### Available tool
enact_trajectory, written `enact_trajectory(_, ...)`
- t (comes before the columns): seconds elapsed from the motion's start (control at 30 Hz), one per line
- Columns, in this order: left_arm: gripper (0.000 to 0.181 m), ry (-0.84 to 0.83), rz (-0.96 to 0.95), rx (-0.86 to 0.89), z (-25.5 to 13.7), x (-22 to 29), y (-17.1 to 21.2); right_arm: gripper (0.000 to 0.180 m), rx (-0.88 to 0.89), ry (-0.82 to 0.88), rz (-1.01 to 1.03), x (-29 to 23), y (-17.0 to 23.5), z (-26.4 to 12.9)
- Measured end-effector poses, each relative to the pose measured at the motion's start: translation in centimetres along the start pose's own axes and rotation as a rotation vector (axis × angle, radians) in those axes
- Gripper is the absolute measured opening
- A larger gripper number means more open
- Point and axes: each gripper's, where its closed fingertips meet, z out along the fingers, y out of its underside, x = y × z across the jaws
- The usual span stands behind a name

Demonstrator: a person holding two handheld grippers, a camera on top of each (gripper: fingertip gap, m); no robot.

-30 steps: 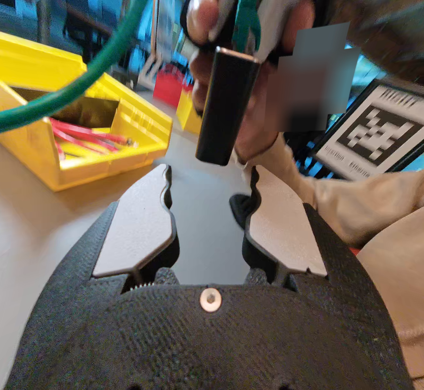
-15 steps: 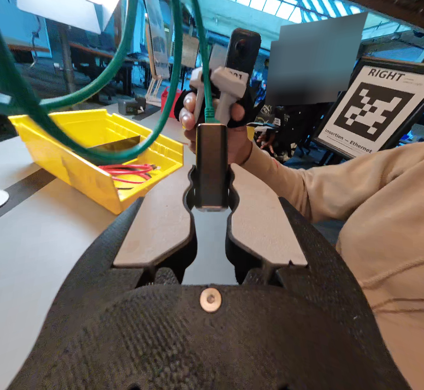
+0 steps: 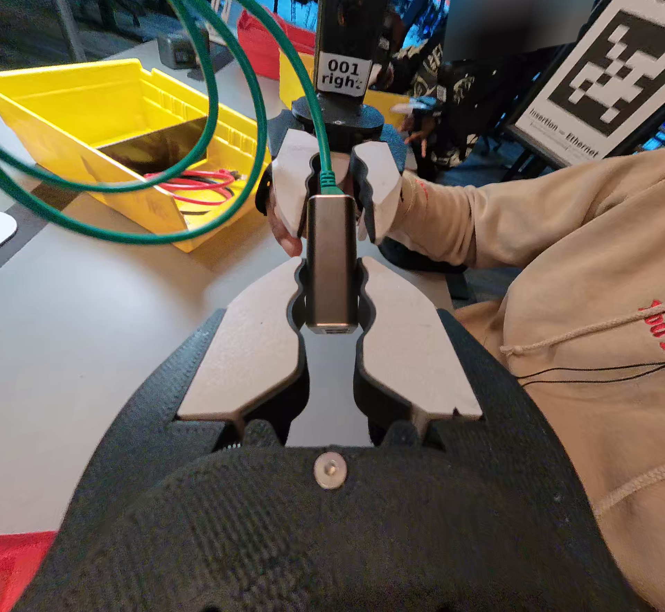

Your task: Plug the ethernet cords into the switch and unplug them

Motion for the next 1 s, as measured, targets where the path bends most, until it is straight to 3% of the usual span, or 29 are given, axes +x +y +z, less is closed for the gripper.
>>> enact_trajectory(0.1, 0.025, -0.002, 0.012, -0.031, 0.4, 0.3, 0.4, 0.025, -0.015, 0.037, -0.046, 0.0, 0.4, 0.7)
enact_trajectory(0.17, 0.024, -0.008, 0.028, -0.006, 0.4, 0.4, 0.0, 0.024, 0.013, 0.045, -0.059, 0.0, -0.1, 0.5)
enact_trajectory(0.33, 0.027, 0.04, 0.112, 0.224, -0.1, 1.8, -3.0, 0.023, 0.218, 0.049, -0.113, -0.9, -3.1, -0.4)
enact_trajectory(0.43, 0.04, 0.057, 0.143, 0.26, 0.4, 2.5, -3.2, 0.023, 0.346, 0.032, -0.118, -1.7, -5.1, -1.2)
enact_trajectory(0.63, 0.026, 0.012, 0.223, 0.29, 0.8, 3.1, -3.9, 0.024, 0.277, 0.059, -0.159, -1.9, -4.6, -0.6)
enact_trajectory(1.0, 0.025, 0.031, 0.089, 0.266, 0.0, 2.5, -4.0, 0.017, 0.233, 0.074, -0.122, -1.5, -5.3, -2.1)
